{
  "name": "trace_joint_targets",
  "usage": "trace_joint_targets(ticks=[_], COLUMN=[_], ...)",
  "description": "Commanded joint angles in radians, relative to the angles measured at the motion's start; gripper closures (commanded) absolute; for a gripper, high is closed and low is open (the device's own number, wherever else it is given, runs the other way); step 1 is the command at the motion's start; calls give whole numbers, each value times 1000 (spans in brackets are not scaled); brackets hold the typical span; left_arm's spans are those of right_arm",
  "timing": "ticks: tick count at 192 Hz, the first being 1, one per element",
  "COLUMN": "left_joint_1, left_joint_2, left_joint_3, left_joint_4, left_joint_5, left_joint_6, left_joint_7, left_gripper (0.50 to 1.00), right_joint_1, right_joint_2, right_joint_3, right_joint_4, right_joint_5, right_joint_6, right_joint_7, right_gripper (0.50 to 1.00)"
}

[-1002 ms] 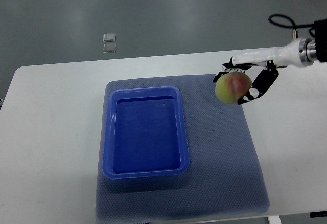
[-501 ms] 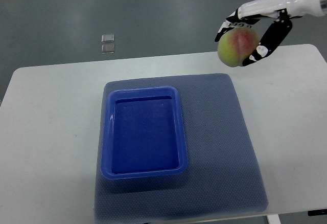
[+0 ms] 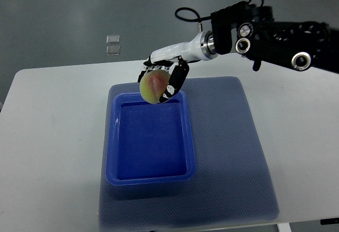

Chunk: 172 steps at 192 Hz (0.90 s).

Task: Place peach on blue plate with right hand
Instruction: 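Carry the peach over the blue tray and lower it inside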

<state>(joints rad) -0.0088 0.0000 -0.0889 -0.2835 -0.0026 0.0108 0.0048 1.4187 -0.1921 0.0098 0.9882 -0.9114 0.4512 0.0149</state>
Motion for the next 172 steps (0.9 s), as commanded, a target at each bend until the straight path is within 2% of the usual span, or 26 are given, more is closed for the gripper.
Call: trace_joint_targets(ticks=[1,20,80,93,102,103,115,116,117,118,119,120,121,122,123,124,133,134,143,144,172], left_joint_1=[0,1,1,1,1,1,1,0,0,1,1,0,0,1,1,1,1,1,1,1,0], left_joint_2=[0,0,0,0,0,0,0,0,0,0,0,0,0,0,0,0,0,0,0,0,0], left_joint_3=[-2,-2,-3,-2,-2,0,0,0,0,0,0,0,0,0,0,0,0,0,0,0,0], left_joint_4=[1,3,6,6,6,6,6,6,6,6,6,6,6,6,6,6,6,6,6,6,6], left_joint_5=[0,0,0,0,0,0,0,0,0,0,0,0,0,0,0,0,0,0,0,0,0], left_joint_6=[0,0,0,0,0,1,0,0,0,0,0,0,0,0,0,1,1,0,0,0,1], left_joint_7=[0,0,0,1,1,1,1,1,1,1,1,1,1,1,1,1,1,1,1,1,1], left_gripper=[500,500,500,500,500,500,500,500,500,500,500,500,500,500,500,500,500,500,500,500,500], right_joint_1=[-61,-109,-188,-224,-224,-237,-241,-245,-245,-245,-245,-245,-245,-245,-245,-245,-245,-245,-245,-245,-239], right_joint_2=[123,191,192,192,192,192,192,192,192,192,192,192,192,192,192,192,192,192,192,192,192], right_joint_3=[-5,-4,-8,-8,-8,-8,-8,-8,-8,-7,-7,-7,-7,-7,-7,-5,-5,-2,-2,-1,4], right_joint_4=[-92,-166,-229,-232,-232,-232,-232,-232,-232,-232,-232,-232,-232,-232,-232,-232,-232,-232,-232,-230,-229], right_joint_5=[-7,-15,-58,-90,-90,-92,-92,-92,-92,-90,-90,-90,-90,-90,-90,-90,-90,-90,-90,-90,-87], right_joint_6=[-29,-43,-60,-60,-60,-60,-60,-60,-60,-60,-60,-60,-60,-60,-60,-60,-60,-57,-57,-52,-48], right_joint_7=[0,0,2,2,2,2,2,3,3,2,2,3,3,3,3,3,3,3,3,3,3], right_gripper=[1000,1000,979,951,951,928,928,877,877,847,846,816,816,779,779,744,744,647,646,575,568])
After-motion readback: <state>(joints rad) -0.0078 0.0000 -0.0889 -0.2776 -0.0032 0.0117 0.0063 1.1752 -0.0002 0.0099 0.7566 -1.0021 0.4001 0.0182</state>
